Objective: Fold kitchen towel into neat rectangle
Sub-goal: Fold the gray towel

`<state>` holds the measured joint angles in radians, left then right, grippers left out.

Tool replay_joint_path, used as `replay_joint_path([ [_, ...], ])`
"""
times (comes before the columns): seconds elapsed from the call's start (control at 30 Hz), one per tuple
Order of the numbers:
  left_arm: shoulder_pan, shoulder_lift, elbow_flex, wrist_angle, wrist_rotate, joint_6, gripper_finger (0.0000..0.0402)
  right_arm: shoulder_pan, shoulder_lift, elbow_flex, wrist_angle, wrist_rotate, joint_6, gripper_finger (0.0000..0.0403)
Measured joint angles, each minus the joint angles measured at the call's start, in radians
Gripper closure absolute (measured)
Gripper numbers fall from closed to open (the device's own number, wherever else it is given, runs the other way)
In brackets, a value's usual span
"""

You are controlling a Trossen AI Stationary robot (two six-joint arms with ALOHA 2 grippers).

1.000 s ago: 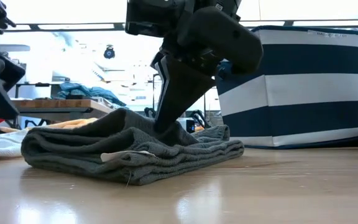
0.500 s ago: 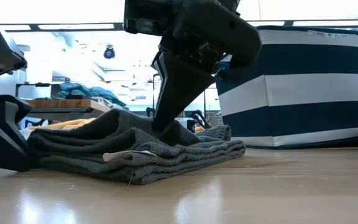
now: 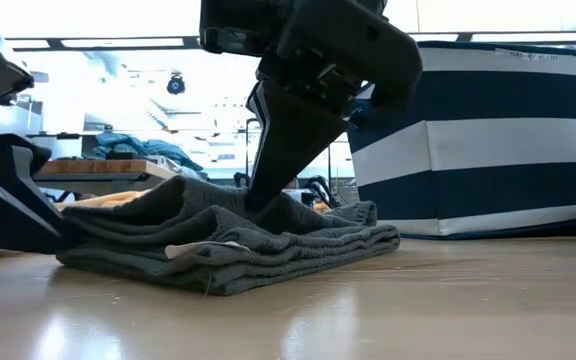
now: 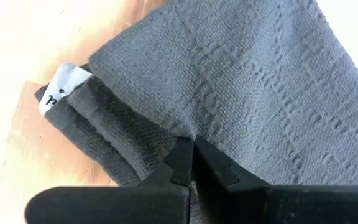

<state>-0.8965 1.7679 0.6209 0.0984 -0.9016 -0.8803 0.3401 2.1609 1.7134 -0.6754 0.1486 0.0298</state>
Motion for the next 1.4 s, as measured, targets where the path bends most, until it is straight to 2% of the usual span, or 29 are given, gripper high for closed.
replay_joint_path([
  [0.6, 0.077, 0.031, -0.044, 0.008, -0.031, -0.020, 0.0315, 0.000, 0.000, 0.000, 0.006, -0.004, -0.002, 0.0400],
  [0.77, 0.104, 0.026, -0.089, 0.033, -0.018, -0.090, 0.0308, 0.002, 0.000, -0.001, 0.006, -0.088, 0.011, 0.0401],
  [1.03, 0.107, 0.027, -0.112, 0.071, -0.023, -0.090, 0.0301, 0.014, 0.000, -0.004, 0.023, -0.115, 0.066, 0.0401],
  [1.17, 0.107, 0.016, -0.106, 0.069, -0.018, -0.048, 0.0306, 0.017, 0.000, -0.018, 0.076, -0.158, 0.068, 0.0400],
  [1.3, 0.077, -0.031, -0.074, 0.048, 0.030, 0.031, 0.0310, 0.015, 0.000, -0.034, 0.079, -0.146, 0.083, 0.0401],
  [1.4, 0.043, -0.056, -0.041, 0.065, 0.030, 0.044, 0.0309, 0.004, 0.000, -0.035, 0.080, -0.133, 0.105, 0.0401],
])
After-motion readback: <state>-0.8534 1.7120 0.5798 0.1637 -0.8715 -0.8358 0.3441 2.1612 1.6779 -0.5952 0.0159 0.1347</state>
